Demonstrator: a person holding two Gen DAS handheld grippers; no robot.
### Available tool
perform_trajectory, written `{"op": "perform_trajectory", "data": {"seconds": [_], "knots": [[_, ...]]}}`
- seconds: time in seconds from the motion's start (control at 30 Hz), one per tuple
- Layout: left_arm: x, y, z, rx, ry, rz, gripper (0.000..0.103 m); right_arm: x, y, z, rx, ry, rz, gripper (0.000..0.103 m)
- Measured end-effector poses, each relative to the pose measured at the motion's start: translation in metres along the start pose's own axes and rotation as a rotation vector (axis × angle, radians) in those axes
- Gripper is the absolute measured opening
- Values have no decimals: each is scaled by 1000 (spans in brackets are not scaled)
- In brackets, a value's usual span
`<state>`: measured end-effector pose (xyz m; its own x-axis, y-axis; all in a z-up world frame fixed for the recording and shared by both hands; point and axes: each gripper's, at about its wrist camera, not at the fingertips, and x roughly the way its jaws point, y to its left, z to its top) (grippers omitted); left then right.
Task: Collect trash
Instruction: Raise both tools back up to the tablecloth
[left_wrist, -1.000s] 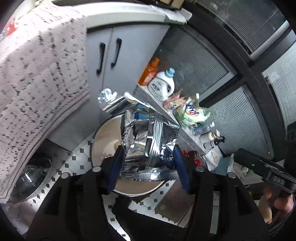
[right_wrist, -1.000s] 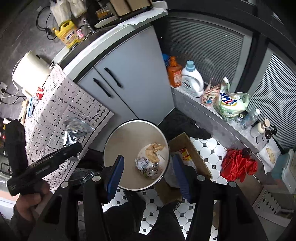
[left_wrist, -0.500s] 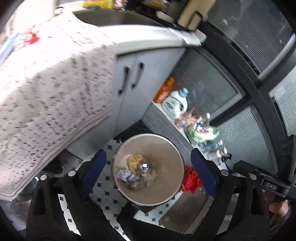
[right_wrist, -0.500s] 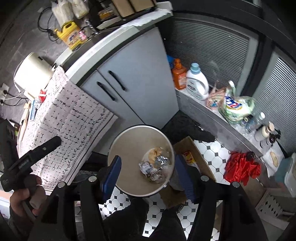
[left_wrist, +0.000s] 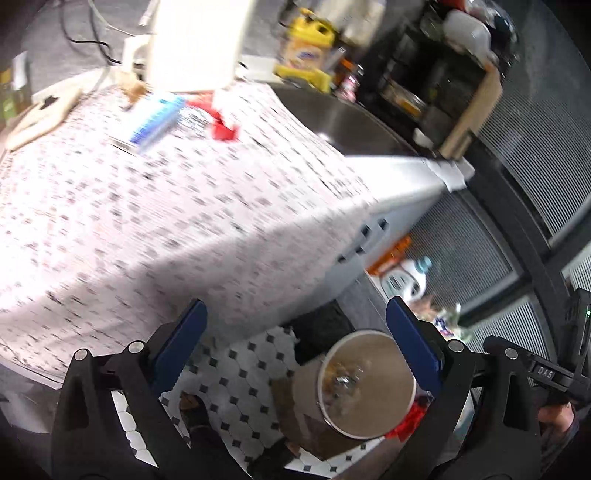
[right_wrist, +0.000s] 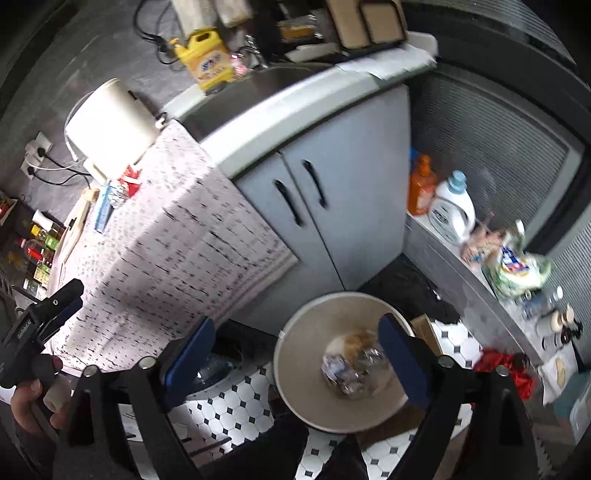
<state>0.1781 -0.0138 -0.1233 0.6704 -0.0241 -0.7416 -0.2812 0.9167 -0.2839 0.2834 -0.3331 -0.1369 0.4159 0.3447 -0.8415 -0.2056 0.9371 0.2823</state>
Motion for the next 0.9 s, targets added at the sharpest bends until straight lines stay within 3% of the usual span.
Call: {"op": "perform_trajectory", "data": {"seconds": [0.43,0.9], "knots": [[-18,94,67,-17,-92,50,96,18,101,49,-43,-70,17,95],[40,171,142,57,-40,29,96,53,184,71,-10,-95,-65,95]]}}
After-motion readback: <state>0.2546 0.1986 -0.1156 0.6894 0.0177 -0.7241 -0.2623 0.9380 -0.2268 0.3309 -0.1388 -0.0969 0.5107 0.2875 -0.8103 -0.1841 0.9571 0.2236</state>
